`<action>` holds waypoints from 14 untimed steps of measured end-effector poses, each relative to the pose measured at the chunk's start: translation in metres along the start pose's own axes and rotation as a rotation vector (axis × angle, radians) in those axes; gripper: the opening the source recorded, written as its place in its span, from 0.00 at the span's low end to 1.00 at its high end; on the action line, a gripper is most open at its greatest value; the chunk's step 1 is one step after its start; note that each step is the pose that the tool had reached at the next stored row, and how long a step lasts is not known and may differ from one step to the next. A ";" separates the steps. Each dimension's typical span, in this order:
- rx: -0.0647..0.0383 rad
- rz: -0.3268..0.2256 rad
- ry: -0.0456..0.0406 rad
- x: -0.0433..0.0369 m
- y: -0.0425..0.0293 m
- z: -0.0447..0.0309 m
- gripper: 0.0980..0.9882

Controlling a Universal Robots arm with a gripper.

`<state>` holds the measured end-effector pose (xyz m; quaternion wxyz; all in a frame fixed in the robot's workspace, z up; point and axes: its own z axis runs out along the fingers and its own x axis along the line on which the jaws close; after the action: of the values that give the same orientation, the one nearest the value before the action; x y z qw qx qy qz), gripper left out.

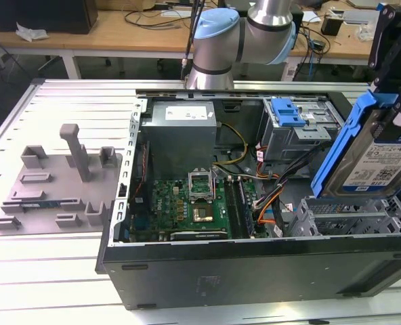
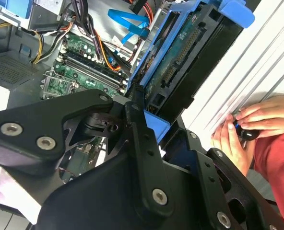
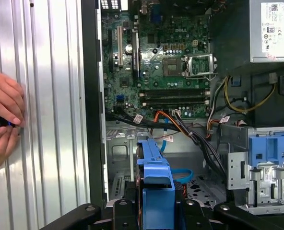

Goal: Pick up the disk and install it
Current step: 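Insert the disk into the insertion slot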

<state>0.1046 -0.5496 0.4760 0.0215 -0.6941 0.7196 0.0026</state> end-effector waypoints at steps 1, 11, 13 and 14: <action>0.000 -0.003 -0.0001 0.0000 0.0000 0.0004 0.30; -0.001 -0.023 -0.0006 0.0001 0.0001 0.0045 0.30; -0.001 -0.026 -0.0007 0.0001 0.0001 0.0055 0.30; -0.001 -0.028 -0.0007 0.0001 0.0001 0.0060 0.30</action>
<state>0.1046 -0.5495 0.4700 0.0214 -0.7040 0.7099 0.0029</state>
